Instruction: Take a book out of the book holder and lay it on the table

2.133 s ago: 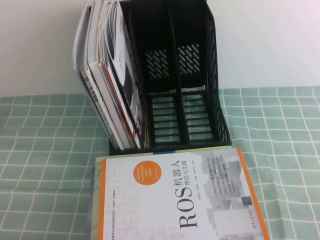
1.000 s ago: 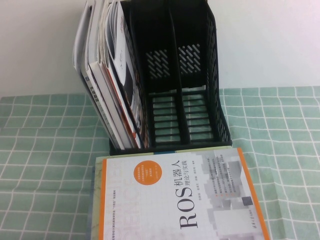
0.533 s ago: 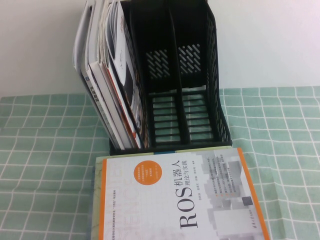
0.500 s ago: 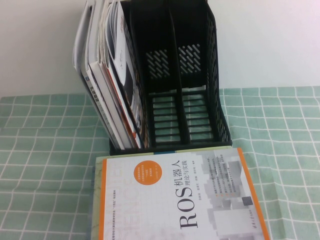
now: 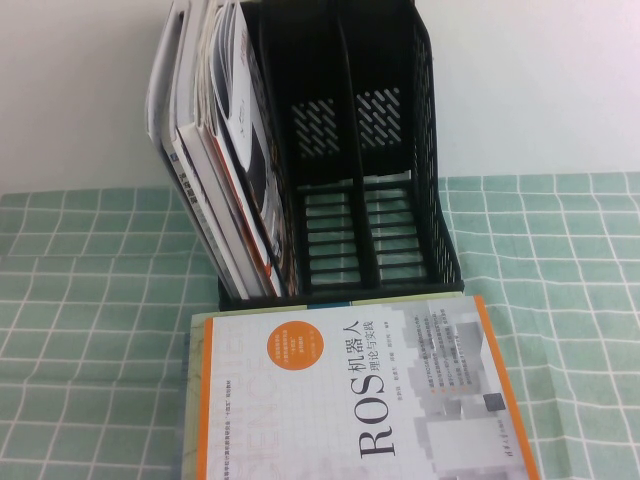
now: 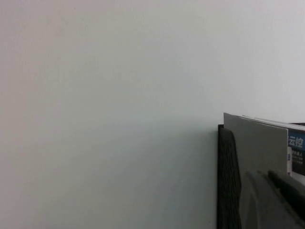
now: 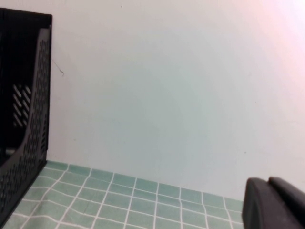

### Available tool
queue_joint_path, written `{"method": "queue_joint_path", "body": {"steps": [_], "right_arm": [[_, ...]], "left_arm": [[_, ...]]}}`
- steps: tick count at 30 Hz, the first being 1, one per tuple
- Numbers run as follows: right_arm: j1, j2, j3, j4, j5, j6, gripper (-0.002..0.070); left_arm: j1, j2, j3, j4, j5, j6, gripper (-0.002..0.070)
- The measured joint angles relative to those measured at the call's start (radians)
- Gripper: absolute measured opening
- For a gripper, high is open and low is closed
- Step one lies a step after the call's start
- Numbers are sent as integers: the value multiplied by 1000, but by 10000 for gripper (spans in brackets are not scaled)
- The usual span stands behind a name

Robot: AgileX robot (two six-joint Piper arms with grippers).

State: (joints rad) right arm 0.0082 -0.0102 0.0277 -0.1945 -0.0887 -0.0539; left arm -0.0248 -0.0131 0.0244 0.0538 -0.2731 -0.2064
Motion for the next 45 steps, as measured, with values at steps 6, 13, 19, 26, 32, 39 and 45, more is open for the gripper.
{"method": "queue_joint_path", "body": {"steps": [6, 13, 19, 26, 32, 39, 45], "right_arm": [[0, 0, 0, -2, -9, -28, -1], [0, 0, 0, -2, -46, -36, -1], [0, 0, -81, -2, 39, -38, -1], [0, 0, -239, -2, 231, -40, -1], [0, 114, -357, -2, 361, -42, -1], [0, 318, -456, 68, 395, -58, -1], [0, 489, -493, 213, 360, -210, -1]], "left_arm": [[0, 0, 0, -22, 6, -100, -3], [0, 0, -89, -47, 289, -210, -3], [0, 55, -269, -29, 516, -214, -3], [0, 223, -409, -27, 647, -208, -3], [0, 324, -413, -54, 590, -277, -3], [0, 448, -451, -69, 585, -239, -3], [0, 514, -618, -252, 660, 23, -3]]}}
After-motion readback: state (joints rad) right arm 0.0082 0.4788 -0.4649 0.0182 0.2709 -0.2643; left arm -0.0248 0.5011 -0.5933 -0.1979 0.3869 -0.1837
